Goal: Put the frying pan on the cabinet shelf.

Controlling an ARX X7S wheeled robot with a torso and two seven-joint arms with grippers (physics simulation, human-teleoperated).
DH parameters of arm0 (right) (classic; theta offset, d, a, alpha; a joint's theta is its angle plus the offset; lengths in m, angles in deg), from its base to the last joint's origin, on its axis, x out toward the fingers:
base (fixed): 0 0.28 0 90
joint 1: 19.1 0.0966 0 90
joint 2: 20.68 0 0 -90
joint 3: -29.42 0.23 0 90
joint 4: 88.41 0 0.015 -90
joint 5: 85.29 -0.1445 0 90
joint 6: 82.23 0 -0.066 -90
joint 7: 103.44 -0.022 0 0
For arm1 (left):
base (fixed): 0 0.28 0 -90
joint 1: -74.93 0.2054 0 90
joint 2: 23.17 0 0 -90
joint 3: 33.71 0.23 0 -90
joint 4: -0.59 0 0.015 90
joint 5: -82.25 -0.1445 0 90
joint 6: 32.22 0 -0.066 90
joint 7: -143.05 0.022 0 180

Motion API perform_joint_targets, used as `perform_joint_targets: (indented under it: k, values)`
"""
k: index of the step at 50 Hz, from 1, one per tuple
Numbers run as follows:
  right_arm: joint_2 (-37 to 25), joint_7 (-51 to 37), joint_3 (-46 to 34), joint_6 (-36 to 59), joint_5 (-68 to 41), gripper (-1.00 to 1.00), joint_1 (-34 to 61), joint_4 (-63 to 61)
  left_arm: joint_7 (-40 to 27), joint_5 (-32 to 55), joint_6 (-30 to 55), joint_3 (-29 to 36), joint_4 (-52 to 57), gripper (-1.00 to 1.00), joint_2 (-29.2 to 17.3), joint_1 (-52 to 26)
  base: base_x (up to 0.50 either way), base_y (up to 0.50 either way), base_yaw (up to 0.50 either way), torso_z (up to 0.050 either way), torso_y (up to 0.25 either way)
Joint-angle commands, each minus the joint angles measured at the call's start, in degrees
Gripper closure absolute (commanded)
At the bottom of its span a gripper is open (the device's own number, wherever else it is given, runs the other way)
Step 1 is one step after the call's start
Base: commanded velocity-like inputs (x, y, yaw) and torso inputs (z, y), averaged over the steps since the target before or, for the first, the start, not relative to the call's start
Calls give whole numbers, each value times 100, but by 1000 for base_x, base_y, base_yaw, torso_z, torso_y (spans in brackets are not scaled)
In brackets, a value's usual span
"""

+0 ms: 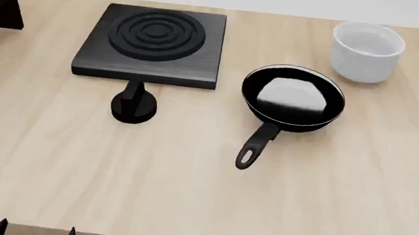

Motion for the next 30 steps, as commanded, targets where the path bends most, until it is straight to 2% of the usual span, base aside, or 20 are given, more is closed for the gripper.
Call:
perform_joint_targets:
  k: [1, 17, 21, 23, 26, 30]
  values:
    - [-54, -72, -72, 0, -54, -100, 0, 0, -64, 56, 0, 64, 0, -100, -57, 0, 0, 0, 0, 0, 0]
    - [-293, -339, -401, -236, -254, -100, 188, 449, -342, 217, 201, 444, 83, -100, -328, 11, 0, 0, 0, 0, 0]
    - [-331, -381, -454, -247, -279, -100, 187, 444, -391, 245, -4, 470, 44, -100, -363, 25, 0, 0, 0, 0, 0]
    - [-349, -400, -473, -262, -296, -100, 192, 455, -506, 224, 216, 447, 38, -100, -367, -4, 0, 0, 0, 0, 0]
    - [-410, -457, -547, -300, -188, -100, 179, 407, -502, 359, -31, 399, 4, -100, -382, 41, 0, 0, 0, 0, 0]
    - [-432, -492, -558, -241, -252, -100, 160, 334, -556, -15, -425, 630, 49, -100, -533, 108, 0, 0, 0, 10, 0]
